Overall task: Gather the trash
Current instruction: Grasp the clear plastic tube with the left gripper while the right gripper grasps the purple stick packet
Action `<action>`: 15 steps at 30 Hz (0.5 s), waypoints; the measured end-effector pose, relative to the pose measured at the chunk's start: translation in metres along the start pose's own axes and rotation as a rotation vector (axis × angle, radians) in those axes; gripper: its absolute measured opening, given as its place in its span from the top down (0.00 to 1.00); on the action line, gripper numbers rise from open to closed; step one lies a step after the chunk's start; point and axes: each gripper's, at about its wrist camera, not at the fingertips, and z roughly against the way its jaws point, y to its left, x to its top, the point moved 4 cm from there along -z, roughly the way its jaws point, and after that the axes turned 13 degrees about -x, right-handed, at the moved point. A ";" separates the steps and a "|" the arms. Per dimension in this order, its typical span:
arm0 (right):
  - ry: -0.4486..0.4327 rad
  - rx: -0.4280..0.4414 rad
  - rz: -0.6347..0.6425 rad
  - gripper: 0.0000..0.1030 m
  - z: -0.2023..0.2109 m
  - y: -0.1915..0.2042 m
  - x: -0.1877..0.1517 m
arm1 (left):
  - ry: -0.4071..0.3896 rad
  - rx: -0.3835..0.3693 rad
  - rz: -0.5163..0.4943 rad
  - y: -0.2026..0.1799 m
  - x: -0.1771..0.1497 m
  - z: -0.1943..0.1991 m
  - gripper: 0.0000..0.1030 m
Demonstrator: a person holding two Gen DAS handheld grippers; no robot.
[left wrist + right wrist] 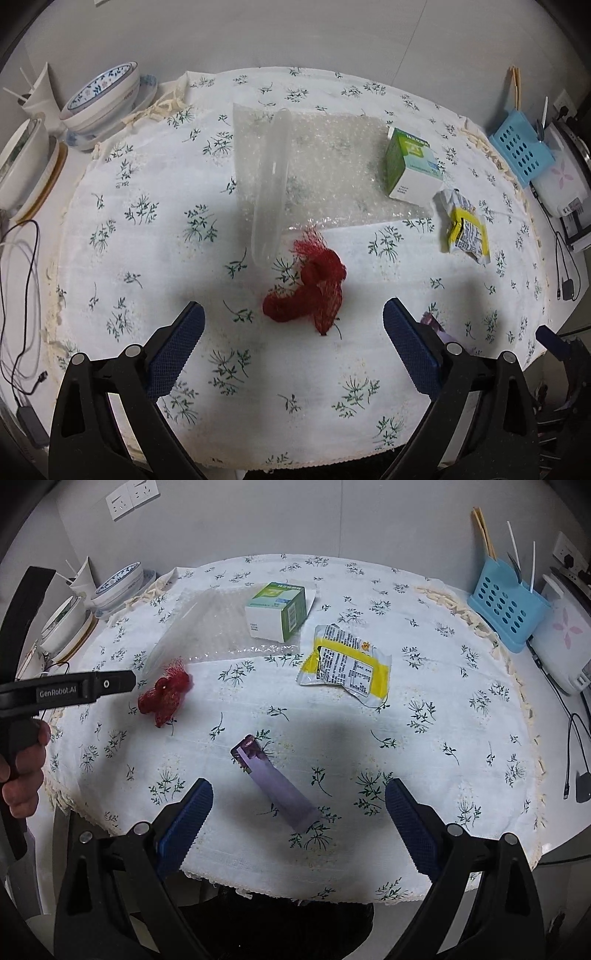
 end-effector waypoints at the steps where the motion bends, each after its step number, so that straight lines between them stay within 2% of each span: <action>1: 0.003 -0.006 0.010 0.12 -0.002 0.001 0.002 | 0.001 0.001 -0.001 0.002 0.008 -0.002 0.09; 8: 0.051 0.003 0.036 0.14 -0.020 0.010 0.010 | 0.023 0.000 0.010 0.021 0.051 -0.026 0.12; 15: 0.110 0.022 0.101 0.25 -0.040 0.026 0.011 | 0.062 0.008 0.027 0.042 0.078 -0.059 0.16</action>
